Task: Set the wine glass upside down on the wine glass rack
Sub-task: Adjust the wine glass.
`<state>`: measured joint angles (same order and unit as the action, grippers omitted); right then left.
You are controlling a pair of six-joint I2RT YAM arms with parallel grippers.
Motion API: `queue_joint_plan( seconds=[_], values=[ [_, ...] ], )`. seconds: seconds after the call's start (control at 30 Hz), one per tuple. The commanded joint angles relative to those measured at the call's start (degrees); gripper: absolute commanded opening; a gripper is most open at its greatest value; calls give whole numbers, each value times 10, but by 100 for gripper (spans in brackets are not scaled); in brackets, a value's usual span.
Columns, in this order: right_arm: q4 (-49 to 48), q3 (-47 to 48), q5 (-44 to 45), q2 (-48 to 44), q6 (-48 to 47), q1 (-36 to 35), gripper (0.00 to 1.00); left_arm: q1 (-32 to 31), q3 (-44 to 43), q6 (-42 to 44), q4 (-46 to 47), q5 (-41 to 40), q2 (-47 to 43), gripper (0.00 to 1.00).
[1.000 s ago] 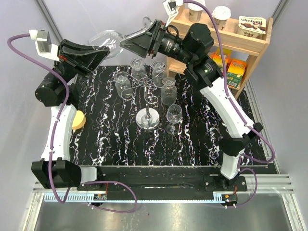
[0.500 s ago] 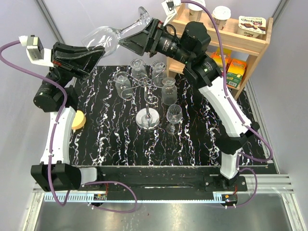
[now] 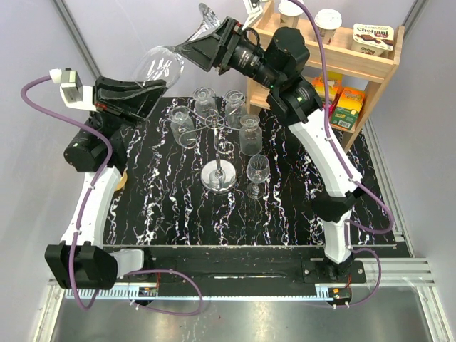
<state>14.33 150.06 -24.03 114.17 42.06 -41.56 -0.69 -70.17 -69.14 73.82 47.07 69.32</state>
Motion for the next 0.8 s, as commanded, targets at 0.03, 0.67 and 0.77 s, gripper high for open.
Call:
queue_joint_plan(
  seconds=[0.03,0.67,0.77],
  values=[
    [-56,37,5,26,-3,-3,69,-44,28,9,70,73,-17,0],
    [-97,62,-45,61,6,-11,32,-85,40,62,5,92,6,0],
    [-103,66,-64,62,-1,-11,18,-86,43,65,3,96,6,0]
  ],
)
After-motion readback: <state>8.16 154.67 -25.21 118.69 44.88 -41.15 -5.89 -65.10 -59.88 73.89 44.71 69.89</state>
